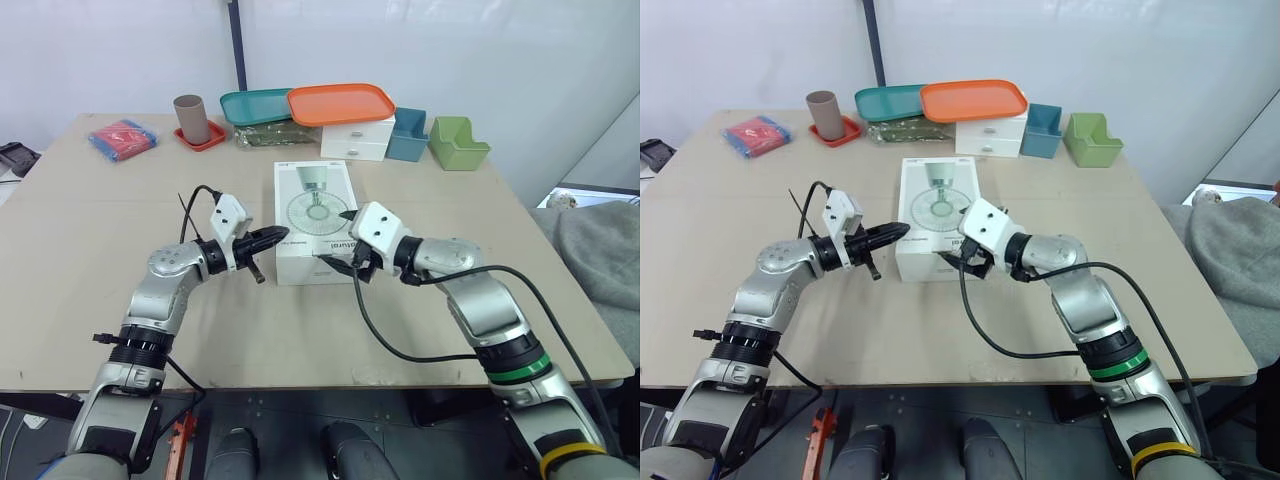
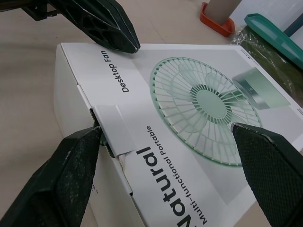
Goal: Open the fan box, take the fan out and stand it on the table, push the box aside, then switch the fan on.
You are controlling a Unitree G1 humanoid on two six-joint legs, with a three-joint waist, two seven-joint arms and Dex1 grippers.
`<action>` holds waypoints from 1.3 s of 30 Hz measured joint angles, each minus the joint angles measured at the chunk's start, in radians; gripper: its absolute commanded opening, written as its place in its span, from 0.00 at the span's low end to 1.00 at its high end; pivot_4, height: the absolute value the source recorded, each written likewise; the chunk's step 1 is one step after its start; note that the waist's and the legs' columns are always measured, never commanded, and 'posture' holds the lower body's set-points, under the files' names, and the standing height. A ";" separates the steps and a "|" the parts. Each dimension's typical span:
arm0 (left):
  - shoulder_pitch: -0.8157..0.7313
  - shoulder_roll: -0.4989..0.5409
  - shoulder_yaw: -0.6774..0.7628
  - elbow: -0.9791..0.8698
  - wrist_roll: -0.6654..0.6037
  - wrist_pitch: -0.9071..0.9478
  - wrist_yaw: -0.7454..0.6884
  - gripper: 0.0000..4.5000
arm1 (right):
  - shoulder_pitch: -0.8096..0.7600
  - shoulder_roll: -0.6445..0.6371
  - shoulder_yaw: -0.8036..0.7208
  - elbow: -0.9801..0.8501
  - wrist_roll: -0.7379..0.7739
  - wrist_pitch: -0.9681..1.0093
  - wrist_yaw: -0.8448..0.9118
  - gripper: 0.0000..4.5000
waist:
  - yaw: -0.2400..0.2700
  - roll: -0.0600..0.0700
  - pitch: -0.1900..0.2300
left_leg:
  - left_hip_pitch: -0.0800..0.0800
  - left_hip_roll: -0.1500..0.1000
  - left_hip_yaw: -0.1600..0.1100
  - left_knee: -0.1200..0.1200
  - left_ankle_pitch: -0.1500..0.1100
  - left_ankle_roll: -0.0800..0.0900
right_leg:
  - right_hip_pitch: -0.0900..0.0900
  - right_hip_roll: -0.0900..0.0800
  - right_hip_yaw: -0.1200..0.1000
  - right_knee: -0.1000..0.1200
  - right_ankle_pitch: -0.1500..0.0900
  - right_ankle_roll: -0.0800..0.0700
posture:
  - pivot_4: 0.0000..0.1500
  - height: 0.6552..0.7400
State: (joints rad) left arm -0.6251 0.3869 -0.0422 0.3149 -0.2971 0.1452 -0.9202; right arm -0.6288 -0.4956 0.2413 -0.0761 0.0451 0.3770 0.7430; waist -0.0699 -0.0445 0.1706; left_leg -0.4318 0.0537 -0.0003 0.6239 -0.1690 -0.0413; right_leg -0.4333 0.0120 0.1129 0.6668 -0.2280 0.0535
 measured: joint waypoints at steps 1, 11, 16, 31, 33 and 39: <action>0.000 0.000 0.000 0.000 0.003 -0.002 0.000 0.02 | 0.000 0.003 -0.009 -0.001 0.007 0.003 0.000 1.00 | 0.000 0.000 0.000 | 0.000 0.000 0.000 0.000 0.000 0.000 | 0.000 0.000 0.000 0.000 0.000 0.000 | 1.00 1.00; 0.000 -0.005 -0.001 0.004 0.015 -0.018 -0.004 0.02 | -0.013 0.034 -0.091 -0.005 0.085 0.064 -0.027 1.00 | 0.000 0.000 0.000 | 0.000 0.000 0.000 0.000 0.000 0.000 | 0.000 0.000 0.000 0.000 0.000 0.000 | 1.00 1.00; 0.000 -0.005 -0.001 0.004 0.016 -0.018 -0.004 0.02 | -0.013 0.039 -0.089 0.023 0.069 0.065 -0.048 1.00 | 0.000 0.000 0.000 | 0.000 0.000 0.000 0.000 0.000 0.000 | 0.000 0.000 0.000 0.000 0.000 0.000 | 1.00 1.00; 0.004 -0.007 0.000 0.004 0.030 -0.020 -0.003 0.02 | 0.207 -0.095 -0.215 -0.256 0.296 0.199 0.087 1.00 | 0.001 0.000 0.000 | 0.002 -0.001 -0.001 0.000 0.000 0.000 | 0.004 0.000 0.000 0.000 -0.001 0.001 | 1.00 1.00; 0.004 -0.009 0.000 0.005 0.032 -0.020 -0.003 0.02 | 0.231 -0.109 -0.207 -0.260 0.294 0.201 0.087 1.00 | 0.001 0.000 0.000 | 0.003 -0.001 -0.001 0.000 0.000 0.000 | 0.005 0.000 0.000 0.000 -0.001 0.000 | 1.00 1.00; 0.004 -0.014 0.000 0.007 0.034 -0.029 -0.003 0.02 | 0.237 -0.112 -0.193 -0.256 0.283 0.195 0.085 1.00 | 0.001 0.000 0.000 | 0.003 -0.001 -0.001 0.001 0.000 0.000 | 0.006 0.000 0.000 0.000 -0.001 0.000 | 1.00 1.00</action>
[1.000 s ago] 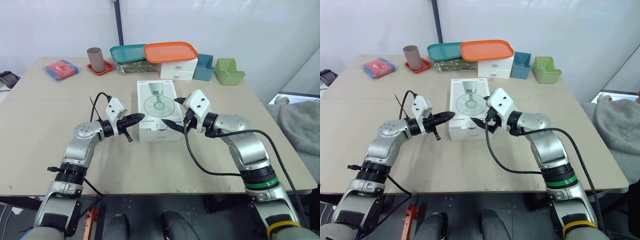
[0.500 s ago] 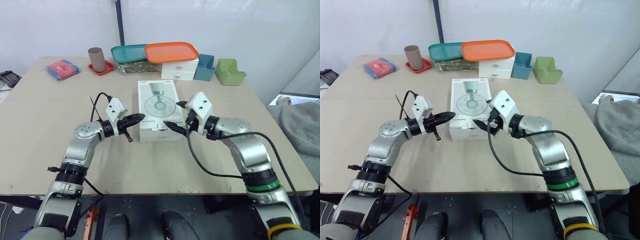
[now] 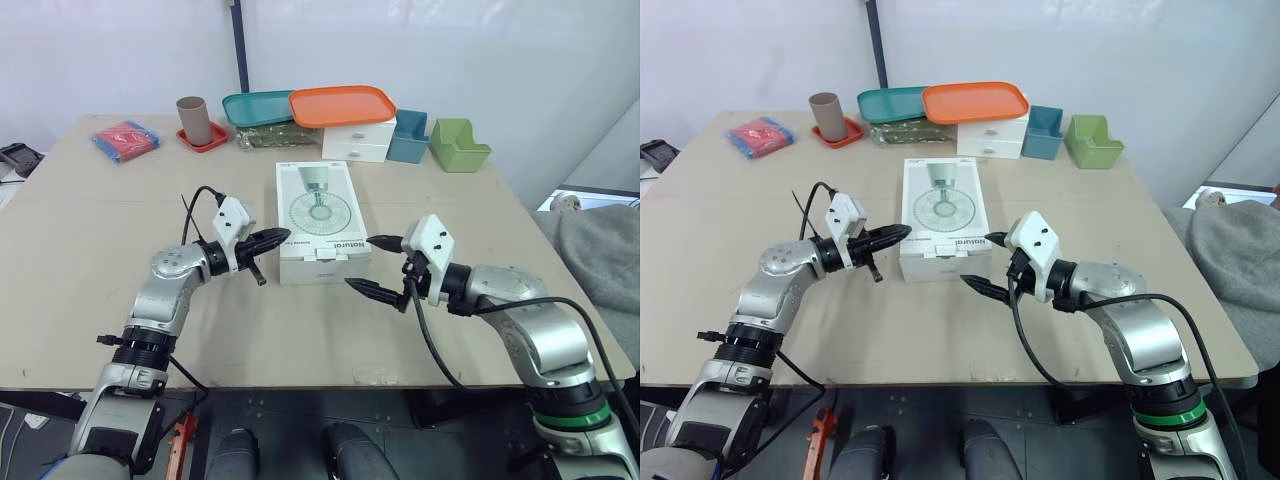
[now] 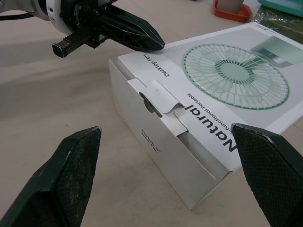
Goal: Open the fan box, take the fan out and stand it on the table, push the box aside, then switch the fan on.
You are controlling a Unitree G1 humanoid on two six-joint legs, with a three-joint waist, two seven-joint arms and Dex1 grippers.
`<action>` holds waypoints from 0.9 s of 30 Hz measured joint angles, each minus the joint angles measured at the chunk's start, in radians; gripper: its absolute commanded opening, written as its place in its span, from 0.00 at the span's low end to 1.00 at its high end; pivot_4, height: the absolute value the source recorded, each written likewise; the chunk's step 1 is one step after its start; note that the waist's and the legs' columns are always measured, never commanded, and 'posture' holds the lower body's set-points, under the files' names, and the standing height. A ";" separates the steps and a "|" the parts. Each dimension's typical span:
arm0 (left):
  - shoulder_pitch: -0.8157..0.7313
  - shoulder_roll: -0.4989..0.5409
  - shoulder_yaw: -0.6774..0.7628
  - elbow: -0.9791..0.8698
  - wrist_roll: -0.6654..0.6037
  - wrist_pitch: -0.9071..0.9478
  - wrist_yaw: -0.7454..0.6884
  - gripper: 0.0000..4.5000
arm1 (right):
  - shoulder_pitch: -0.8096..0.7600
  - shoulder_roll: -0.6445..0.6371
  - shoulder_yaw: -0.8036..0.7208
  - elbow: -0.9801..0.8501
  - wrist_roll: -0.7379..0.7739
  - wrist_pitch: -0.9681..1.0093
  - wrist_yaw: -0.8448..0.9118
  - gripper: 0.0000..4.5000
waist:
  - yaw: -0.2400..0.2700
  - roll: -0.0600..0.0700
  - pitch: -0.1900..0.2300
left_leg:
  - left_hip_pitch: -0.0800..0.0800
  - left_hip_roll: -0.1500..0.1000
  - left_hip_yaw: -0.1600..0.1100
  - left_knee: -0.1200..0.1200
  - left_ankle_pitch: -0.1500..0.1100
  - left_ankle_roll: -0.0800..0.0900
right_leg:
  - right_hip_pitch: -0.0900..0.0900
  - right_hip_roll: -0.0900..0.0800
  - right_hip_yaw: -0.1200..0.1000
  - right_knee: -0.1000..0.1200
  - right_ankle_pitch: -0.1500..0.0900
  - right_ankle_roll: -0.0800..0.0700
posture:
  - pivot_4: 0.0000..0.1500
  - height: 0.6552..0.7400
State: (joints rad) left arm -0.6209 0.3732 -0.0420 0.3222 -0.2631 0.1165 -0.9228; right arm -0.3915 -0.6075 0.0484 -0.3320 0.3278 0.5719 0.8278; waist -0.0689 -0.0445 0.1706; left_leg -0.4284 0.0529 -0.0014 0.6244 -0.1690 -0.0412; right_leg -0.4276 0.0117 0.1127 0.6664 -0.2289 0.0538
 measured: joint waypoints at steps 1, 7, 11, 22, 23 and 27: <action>0.000 0.000 0.000 0.000 0.000 0.000 0.000 0.02 | 0.001 -0.002 0.005 0.002 -0.005 -0.004 0.000 1.00 | 0.000 0.000 0.000 | 0.000 0.000 0.000 0.000 0.000 0.000 | 0.000 0.000 0.000 0.000 0.000 0.000 | 1.00 1.00; 0.000 -0.002 0.000 0.000 0.002 -0.002 0.002 0.02 | 0.034 -0.022 0.045 0.013 -0.033 -0.031 0.017 1.00 | 0.000 0.000 0.000 | 0.000 0.000 0.000 0.000 0.000 0.000 | 0.000 0.000 0.000 0.000 0.000 0.000 | 1.00 1.00; 0.000 -0.002 0.000 0.003 0.007 -0.002 0.002 0.02 | 0.072 -0.029 0.068 0.020 -0.060 -0.091 0.023 1.00 | 0.000 0.000 0.000 | 0.002 0.000 0.000 0.000 0.000 0.000 | 0.002 0.000 0.000 0.000 -0.002 -0.002 | 1.00 1.00; -0.005 -0.006 0.000 0.022 0.012 -0.023 0.001 0.02 | 0.212 -0.096 0.071 -0.056 -0.004 -0.076 0.118 1.00 | 0.000 0.000 0.000 | 0.003 -0.001 -0.001 -0.001 0.000 0.000 | 0.003 0.000 0.000 0.000 -0.003 -0.004 | 1.00 1.00; -0.006 -0.006 0.000 0.023 0.015 -0.024 0.000 0.02 | 0.228 -0.105 0.071 -0.067 0.005 -0.075 0.130 1.00 | 0.000 0.000 0.000 | 0.003 -0.001 -0.001 0.000 0.000 0.000 | 0.003 0.000 0.000 0.000 -0.004 -0.004 | 1.00 1.00; -0.009 -0.006 0.000 0.032 0.019 -0.031 0.000 0.02 | 0.220 -0.098 0.063 -0.056 0.010 -0.064 0.111 1.00 | 0.000 0.000 0.000 | 0.003 -0.001 -0.001 0.000 0.000 0.000 | 0.003 0.000 0.000 0.000 -0.003 -0.004 | 1.00 1.00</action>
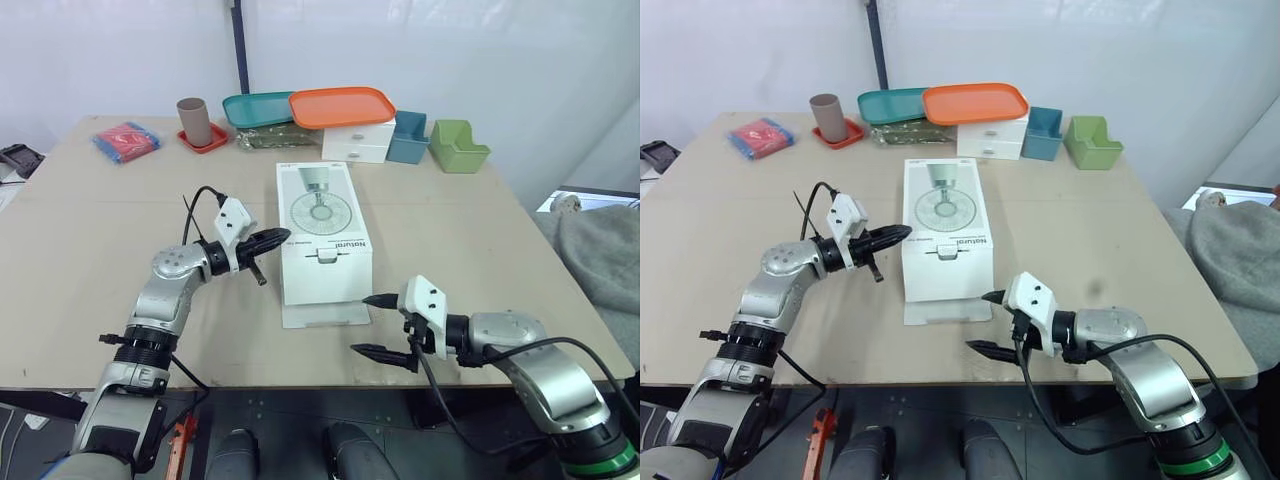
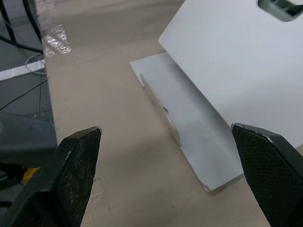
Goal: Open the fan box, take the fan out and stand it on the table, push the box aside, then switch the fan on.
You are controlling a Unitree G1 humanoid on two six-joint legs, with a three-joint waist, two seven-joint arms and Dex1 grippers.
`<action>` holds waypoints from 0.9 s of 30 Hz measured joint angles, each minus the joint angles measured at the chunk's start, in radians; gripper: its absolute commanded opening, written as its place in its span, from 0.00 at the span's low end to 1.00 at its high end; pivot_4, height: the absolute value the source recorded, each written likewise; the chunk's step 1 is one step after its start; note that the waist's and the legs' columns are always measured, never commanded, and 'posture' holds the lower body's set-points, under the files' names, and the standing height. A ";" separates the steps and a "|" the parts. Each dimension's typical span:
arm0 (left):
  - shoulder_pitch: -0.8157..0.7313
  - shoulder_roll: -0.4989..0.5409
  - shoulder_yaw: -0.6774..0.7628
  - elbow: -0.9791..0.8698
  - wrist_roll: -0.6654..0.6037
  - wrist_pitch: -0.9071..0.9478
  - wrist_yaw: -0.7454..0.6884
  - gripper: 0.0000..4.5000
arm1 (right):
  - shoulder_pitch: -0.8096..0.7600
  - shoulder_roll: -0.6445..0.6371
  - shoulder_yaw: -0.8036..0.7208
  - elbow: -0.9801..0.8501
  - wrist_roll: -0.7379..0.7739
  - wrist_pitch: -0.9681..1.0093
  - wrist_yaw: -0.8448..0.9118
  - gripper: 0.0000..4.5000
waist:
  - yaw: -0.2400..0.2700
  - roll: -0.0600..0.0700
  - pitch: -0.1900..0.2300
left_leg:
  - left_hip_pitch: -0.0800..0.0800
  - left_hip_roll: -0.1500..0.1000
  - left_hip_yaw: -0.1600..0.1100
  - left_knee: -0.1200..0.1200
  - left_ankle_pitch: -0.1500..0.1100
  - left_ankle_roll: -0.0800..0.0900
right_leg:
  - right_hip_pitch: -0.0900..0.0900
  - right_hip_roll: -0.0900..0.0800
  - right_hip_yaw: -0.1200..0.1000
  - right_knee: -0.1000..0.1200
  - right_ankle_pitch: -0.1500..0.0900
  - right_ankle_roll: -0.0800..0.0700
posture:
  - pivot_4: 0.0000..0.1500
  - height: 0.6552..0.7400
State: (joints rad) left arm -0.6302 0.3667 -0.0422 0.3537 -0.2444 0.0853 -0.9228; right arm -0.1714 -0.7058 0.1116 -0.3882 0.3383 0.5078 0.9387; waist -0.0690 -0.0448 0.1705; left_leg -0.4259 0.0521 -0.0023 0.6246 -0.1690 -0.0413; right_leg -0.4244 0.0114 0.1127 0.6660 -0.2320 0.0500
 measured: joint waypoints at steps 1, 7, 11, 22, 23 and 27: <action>-0.001 0.000 0.000 0.001 0.000 0.000 0.000 0.02 | -0.004 0.004 -0.004 0.005 0.000 0.002 -0.007 1.00 | 0.000 0.000 0.000 | 0.000 0.000 0.000 0.000 0.000 0.000 | 0.000 0.000 0.000 0.000 0.000 0.000 | 1.00 1.00; -0.003 -0.001 0.000 0.009 0.001 -0.007 0.000 0.02 | -0.055 0.025 -0.065 0.152 -0.004 0.007 -0.061 1.00 | 0.000 0.000 0.000 | 0.000 0.000 0.000 0.000 0.000 0.000 | 0.000 0.000 0.000 0.000 0.000 0.000 | 1.00 1.00; -0.003 -0.001 0.000 0.009 0.001 -0.010 0.001 0.02 | -0.064 0.030 -0.062 0.188 -0.025 -0.010 -0.063 1.00 | 0.000 0.000 0.000 | 0.000 0.000 0.000 0.000 0.000 0.000 | 0.000 0.000 0.000 0.000 0.000 0.001 | 1.00 1.00; -0.003 -0.001 0.000 0.009 0.001 -0.011 0.005 0.02 | -0.071 0.046 0.012 0.155 -0.004 -0.021 0.036 1.00 | 0.000 0.000 0.000 | 0.000 0.000 0.000 0.000 0.000 0.000 | 0.000 0.000 0.000 0.000 0.000 0.001 | 1.00 1.00; -0.003 -0.001 0.000 0.009 0.001 -0.011 0.005 0.02 | -0.071 0.050 0.008 0.153 0.011 -0.017 0.037 1.00 | 0.000 0.000 0.000 | 0.000 0.000 0.000 0.000 0.000 0.000 | 0.000 0.000 0.000 0.000 0.000 0.001 | 1.00 1.00; -0.003 0.000 0.000 0.009 0.001 -0.011 0.001 0.02 | -0.076 0.078 -0.035 0.112 0.090 0.006 0.037 1.00 | 0.000 0.000 0.000 | 0.000 0.000 -0.001 -0.001 0.000 0.000 | 0.000 0.000 0.000 0.000 0.000 0.001 | 1.00 1.00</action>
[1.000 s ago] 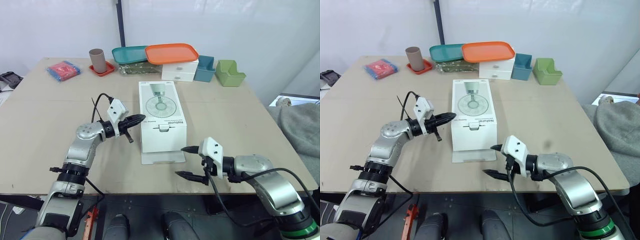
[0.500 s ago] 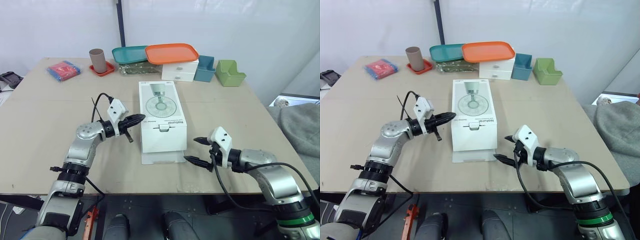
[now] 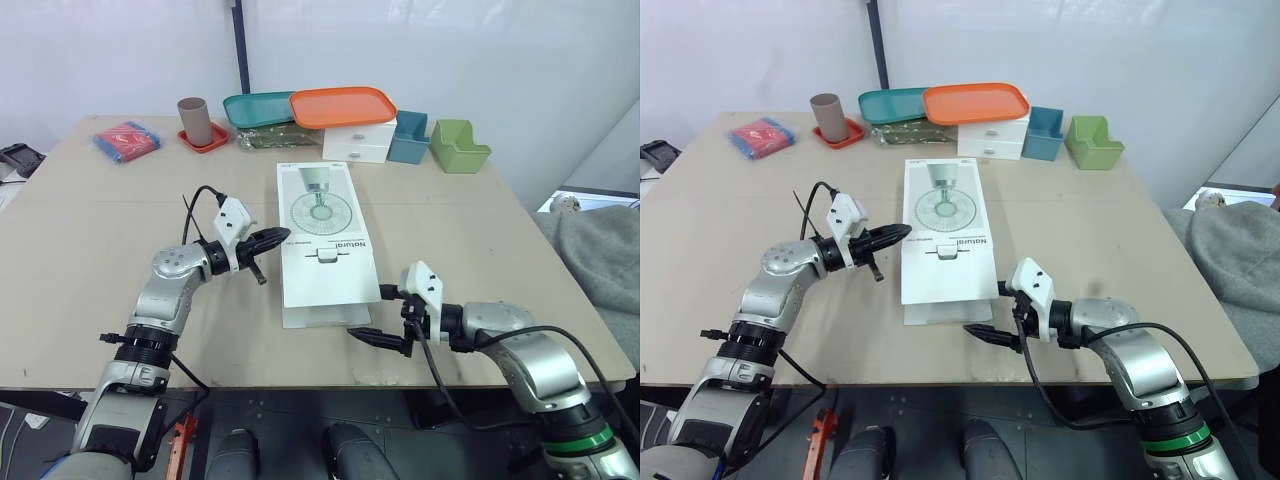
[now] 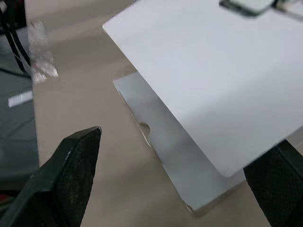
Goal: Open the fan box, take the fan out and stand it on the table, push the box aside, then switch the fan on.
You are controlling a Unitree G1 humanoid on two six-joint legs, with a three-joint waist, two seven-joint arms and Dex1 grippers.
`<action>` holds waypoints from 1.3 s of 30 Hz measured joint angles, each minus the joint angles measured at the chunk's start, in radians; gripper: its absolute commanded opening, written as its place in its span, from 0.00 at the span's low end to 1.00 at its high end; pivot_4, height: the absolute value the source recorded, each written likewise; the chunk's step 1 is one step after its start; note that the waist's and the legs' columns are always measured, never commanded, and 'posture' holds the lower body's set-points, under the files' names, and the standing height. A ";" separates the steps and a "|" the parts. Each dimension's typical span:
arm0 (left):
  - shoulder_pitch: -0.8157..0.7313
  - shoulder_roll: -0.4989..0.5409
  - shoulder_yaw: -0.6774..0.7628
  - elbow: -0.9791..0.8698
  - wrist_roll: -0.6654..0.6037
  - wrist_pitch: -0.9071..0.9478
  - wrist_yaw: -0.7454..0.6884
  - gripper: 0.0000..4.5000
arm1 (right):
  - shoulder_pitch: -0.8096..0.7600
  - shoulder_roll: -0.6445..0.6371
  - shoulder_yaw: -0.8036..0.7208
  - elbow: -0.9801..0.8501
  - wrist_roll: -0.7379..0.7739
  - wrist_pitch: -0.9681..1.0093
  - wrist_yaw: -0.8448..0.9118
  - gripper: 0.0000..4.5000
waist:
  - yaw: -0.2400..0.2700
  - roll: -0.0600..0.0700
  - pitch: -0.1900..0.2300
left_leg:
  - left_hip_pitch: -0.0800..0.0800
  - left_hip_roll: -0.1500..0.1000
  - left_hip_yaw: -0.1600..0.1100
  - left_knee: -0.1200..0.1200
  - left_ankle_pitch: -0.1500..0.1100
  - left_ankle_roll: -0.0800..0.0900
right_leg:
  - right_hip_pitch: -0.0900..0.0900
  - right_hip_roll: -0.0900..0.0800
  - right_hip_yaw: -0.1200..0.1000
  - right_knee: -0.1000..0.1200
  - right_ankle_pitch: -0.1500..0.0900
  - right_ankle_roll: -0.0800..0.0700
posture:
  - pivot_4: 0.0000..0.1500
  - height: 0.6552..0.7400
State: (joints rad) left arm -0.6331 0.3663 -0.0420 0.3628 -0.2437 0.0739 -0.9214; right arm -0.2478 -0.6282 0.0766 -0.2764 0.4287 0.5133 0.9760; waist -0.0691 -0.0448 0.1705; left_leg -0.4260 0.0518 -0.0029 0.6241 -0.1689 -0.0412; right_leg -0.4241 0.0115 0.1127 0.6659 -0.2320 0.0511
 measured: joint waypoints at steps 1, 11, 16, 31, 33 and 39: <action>0.000 0.001 0.000 0.000 0.000 0.000 -0.001 0.02 | -0.007 0.004 -0.017 -0.015 0.024 0.006 -0.002 1.00 | 0.000 0.000 0.000 | 0.000 0.000 0.000 0.000 0.000 0.000 | 0.000 0.000 0.000 0.000 0.000 0.000 | 1.00 1.00; 0.004 0.025 0.005 0.006 0.000 -0.008 -0.005 0.02 | -0.098 0.084 -0.093 -0.029 0.145 0.044 -0.081 1.00 | -0.002 0.000 0.000 | 0.000 0.000 0.000 0.000 0.000 0.000 | 0.000 0.000 0.000 0.000 0.000 0.000 | 1.00 1.00; 0.012 0.050 0.015 0.009 0.000 -0.005 0.001 0.02 | -0.163 0.137 -0.063 0.026 0.103 0.034 -0.142 1.00 | -0.004 0.000 0.000 | 0.000 0.000 0.000 -0.001 0.000 0.000 | -0.001 0.000 0.000 0.000 0.000 0.001 | 1.00 1.00; 0.039 0.051 0.087 -0.236 -0.133 0.149 0.045 0.02 | -0.277 0.209 -0.006 0.217 -0.043 0.000 -0.254 1.00 | -0.003 0.000 0.000 | -0.003 0.000 -0.002 -0.003 0.000 0.000 | -0.002 0.000 -0.001 0.000 -0.001 0.003 | 1.00 1.00; 0.032 0.046 0.079 -0.248 -0.135 0.160 0.045 0.02 | -0.277 0.209 -0.004 0.217 -0.044 -0.002 -0.254 1.00 | -0.003 0.000 0.000 | -0.003 0.000 -0.002 -0.003 0.000 0.000 | -0.002 0.000 -0.001 0.000 -0.001 0.003 | 1.00 1.00; 0.029 0.017 -0.017 -0.161 -0.055 0.137 0.038 0.02 | -0.251 0.205 0.000 0.180 -0.043 -0.001 -0.254 1.00 | -0.004 0.000 0.000 | -0.002 -0.001 -0.002 -0.003 0.000 0.000 | -0.001 0.000 -0.001 0.000 -0.001 0.003 | 1.00 1.00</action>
State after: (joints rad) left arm -0.6045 0.3836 -0.0589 0.2019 -0.2983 0.2109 -0.8835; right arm -0.4991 -0.4228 0.0762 -0.0965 0.3854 0.5127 0.7222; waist -0.0726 -0.0444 0.1707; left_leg -0.4281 0.0512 -0.0053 0.6209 -0.1691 -0.0411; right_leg -0.4255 0.0118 0.1116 0.6656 -0.2329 0.0536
